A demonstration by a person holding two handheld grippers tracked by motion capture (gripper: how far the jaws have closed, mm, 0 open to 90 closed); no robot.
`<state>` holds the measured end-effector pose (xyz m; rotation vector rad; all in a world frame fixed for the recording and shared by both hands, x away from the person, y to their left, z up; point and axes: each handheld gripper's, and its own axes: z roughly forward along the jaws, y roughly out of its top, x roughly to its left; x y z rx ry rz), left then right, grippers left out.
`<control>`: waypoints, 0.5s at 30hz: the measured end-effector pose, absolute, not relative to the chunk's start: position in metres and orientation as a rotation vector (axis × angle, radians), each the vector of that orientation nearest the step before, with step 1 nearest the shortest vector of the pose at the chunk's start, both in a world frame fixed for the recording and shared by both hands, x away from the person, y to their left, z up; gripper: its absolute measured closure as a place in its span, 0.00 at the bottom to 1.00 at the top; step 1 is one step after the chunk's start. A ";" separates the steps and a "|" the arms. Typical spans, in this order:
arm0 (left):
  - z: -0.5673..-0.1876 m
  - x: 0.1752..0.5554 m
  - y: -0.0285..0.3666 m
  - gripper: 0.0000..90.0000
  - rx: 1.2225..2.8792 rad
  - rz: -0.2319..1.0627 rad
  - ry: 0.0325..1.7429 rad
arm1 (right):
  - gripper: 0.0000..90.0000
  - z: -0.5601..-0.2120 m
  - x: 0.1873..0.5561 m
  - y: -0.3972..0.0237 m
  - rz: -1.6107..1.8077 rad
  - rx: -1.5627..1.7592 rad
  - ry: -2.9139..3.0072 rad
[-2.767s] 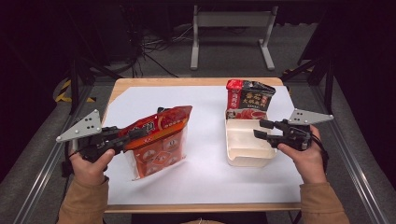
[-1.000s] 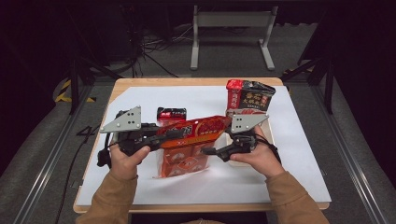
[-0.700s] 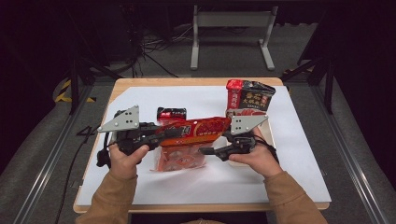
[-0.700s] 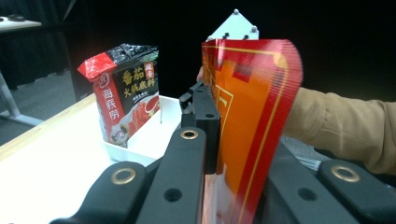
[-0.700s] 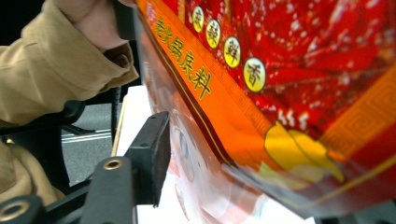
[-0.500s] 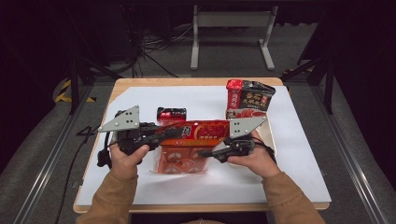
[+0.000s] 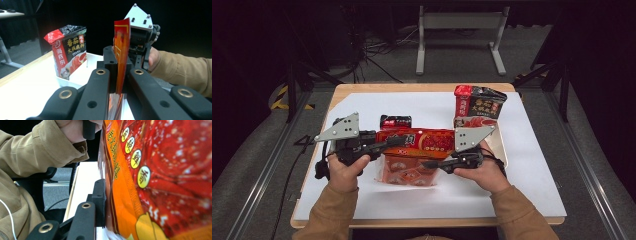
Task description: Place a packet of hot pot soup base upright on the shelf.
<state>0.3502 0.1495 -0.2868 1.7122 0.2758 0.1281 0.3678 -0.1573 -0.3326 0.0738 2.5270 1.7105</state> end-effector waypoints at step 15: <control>-0.289 0.355 0.157 0.72 1.702 0.134 0.355 | 0.78 -0.304 0.363 -0.168 1.660 0.179 2.546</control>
